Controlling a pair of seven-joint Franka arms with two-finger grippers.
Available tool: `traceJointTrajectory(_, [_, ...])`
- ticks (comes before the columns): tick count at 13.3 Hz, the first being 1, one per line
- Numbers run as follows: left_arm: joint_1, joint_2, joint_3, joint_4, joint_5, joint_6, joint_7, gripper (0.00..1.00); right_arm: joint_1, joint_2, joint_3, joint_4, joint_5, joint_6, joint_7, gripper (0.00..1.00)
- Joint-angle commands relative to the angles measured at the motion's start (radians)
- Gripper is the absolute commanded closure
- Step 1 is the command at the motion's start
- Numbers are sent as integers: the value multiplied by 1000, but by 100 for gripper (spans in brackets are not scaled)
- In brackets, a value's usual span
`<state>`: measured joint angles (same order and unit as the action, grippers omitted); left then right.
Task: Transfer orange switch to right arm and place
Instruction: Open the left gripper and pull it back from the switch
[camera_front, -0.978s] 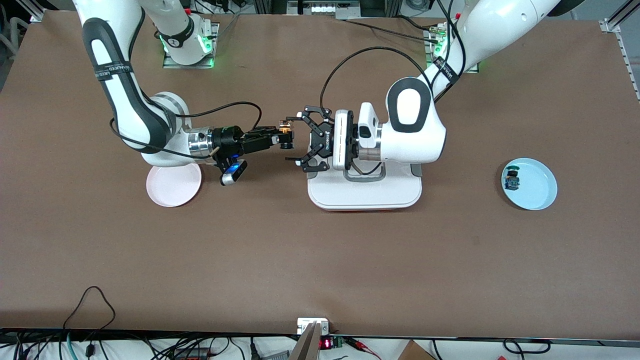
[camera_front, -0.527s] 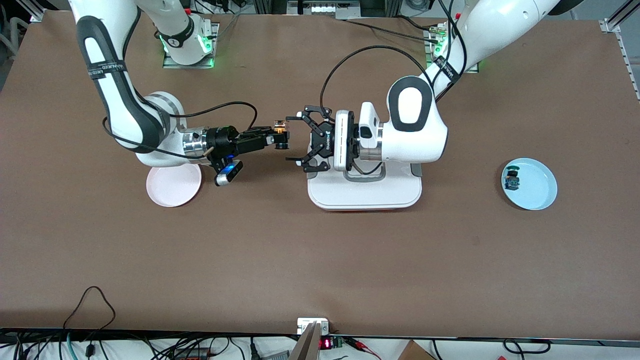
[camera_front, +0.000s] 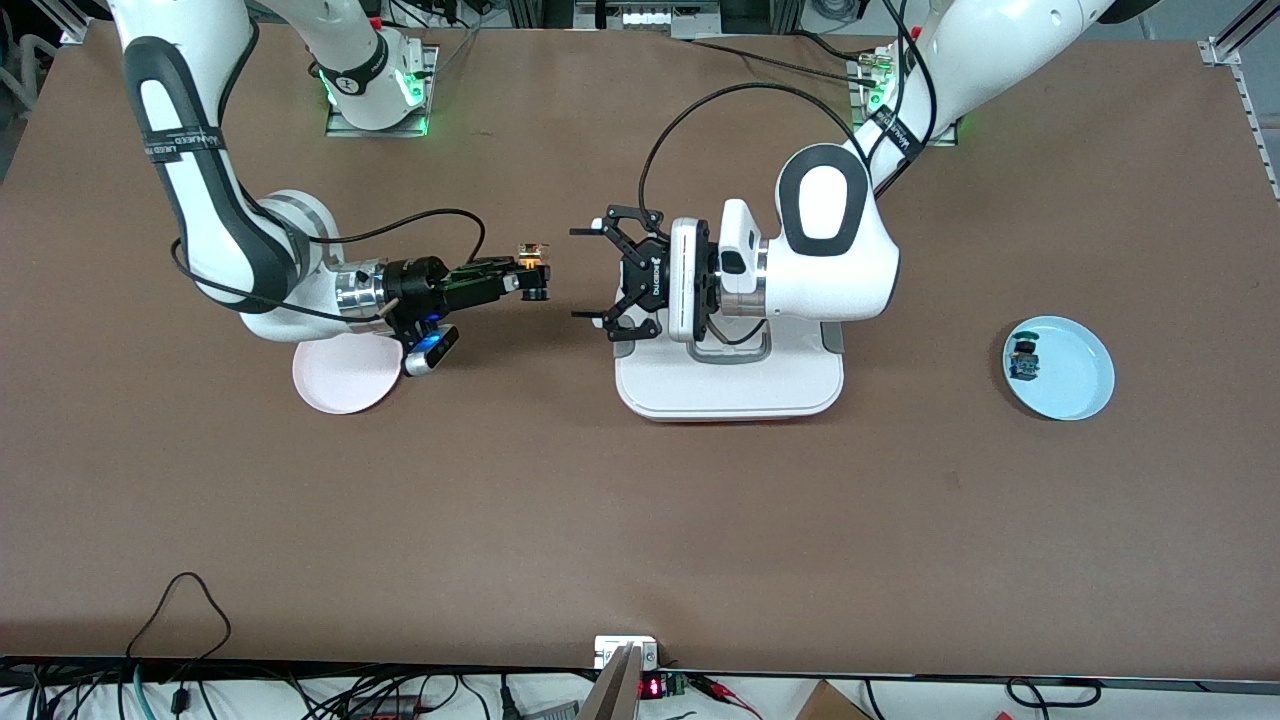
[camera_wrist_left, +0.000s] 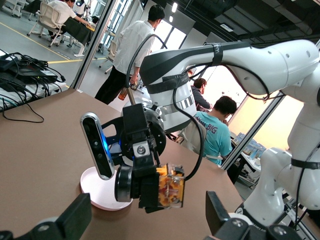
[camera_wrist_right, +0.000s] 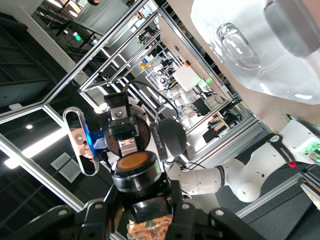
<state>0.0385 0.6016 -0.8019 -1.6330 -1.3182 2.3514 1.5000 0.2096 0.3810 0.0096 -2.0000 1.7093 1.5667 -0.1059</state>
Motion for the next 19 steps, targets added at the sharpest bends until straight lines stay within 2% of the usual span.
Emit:
traceJointTrajectory(1, [11,-46,17,-16,8,-58,-55,0,-53,-37,4,-16,-75,-36,17,98])
traceJointTrajectory(2, [18,-46,17,-13,52,-75,-82,0,-70,-37,3,-14,-110,-51,17,98])
traceJointTrajectory(4, [56,-46,17,10,213,-183,-214,0,-97,-43,3,-13,-181,-65,15,98])
traceJointTrajectory(6, [84,-46,13,76,379,-304,-373,0,-133,-51,3,-11,-258,-80,14,98])
traceJointTrajectory(10, [101,-49,15,169,589,-507,-676,0,-220,-57,1,9,-452,-132,6,98])
traceJointTrajectory(14, [139,-77,9,245,825,-755,-1024,0,-259,-59,1,33,-620,-146,-6,98])
traceJointTrajectory(15, [138,-77,12,271,867,-806,-1103,0,-259,-59,0,56,-685,-145,-33,98])
traceJointTrajectory(17, [136,-77,10,304,1012,-874,-1229,0,-260,-59,0,105,-822,-140,-70,98])
traceJointTrajectory(19, [127,-77,6,309,1185,-896,-1360,0,-260,-59,0,118,-907,-134,-89,98])
